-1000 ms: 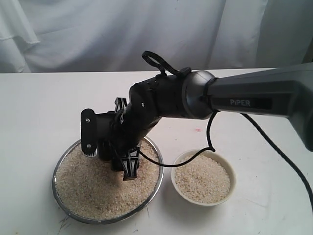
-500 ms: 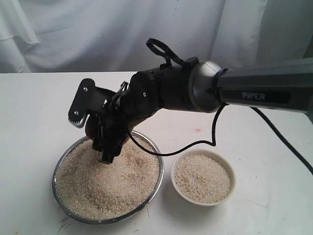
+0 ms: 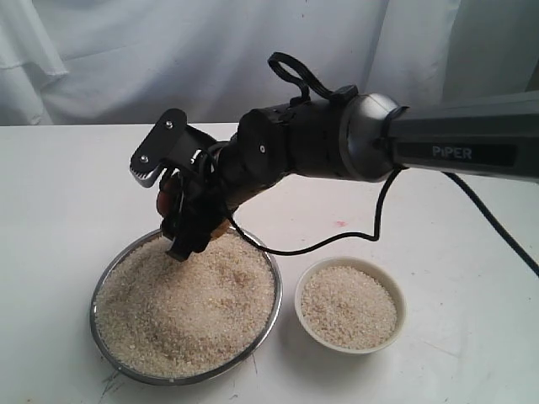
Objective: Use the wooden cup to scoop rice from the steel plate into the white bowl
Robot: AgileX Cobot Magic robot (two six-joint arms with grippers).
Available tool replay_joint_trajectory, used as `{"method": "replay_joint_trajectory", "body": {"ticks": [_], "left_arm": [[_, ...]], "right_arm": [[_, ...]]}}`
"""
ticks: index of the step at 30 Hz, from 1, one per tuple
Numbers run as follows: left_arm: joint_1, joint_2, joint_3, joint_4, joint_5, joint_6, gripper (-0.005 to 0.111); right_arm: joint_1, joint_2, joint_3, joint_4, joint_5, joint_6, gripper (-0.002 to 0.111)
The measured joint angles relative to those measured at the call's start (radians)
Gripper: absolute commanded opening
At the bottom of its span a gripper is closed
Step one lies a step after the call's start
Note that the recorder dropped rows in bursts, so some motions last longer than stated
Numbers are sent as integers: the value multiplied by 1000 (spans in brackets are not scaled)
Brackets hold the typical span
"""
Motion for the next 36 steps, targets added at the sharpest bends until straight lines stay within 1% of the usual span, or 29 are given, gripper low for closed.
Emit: {"method": "replay_joint_trajectory", "body": {"ticks": [4, 6, 8, 9, 10, 11, 12, 14, 18, 27, 33, 36], "left_arm": [[0, 0, 0, 0, 0, 0, 0], [0, 0, 0, 0, 0, 0, 0], [0, 0, 0, 0, 0, 0, 0], [0, 0, 0, 0, 0, 0, 0], [0, 0, 0, 0, 0, 0, 0], [0, 0, 0, 0, 0, 0, 0], [0, 0, 0, 0, 0, 0, 0], [0, 0, 0, 0, 0, 0, 0], [0, 0, 0, 0, 0, 0, 0], [0, 0, 0, 0, 0, 0, 0], [0, 0, 0, 0, 0, 0, 0], [0, 0, 0, 0, 0, 0, 0]], "right_arm": [[0, 19, 0, -8, 111, -11, 10], [0, 35, 0, -8, 165, -31, 15], [0, 45, 0, -4, 192, -70, 34], [0, 45, 0, 1, 196, -96, 40], [0, 45, 0, 9, 196, -111, 53], [-2, 45, 0, 13, 196, -135, 61], [-2, 45, 0, 15, 198, -145, 73], [-4, 45, 0, 15, 198, -166, 80], [-4, 45, 0, 17, 198, -192, 83], [-4, 45, 0, 19, 235, -247, 83], [-4, 16, 0, 15, 246, -245, 83], [-10, -2, 0, 15, 246, -199, 83]]}}
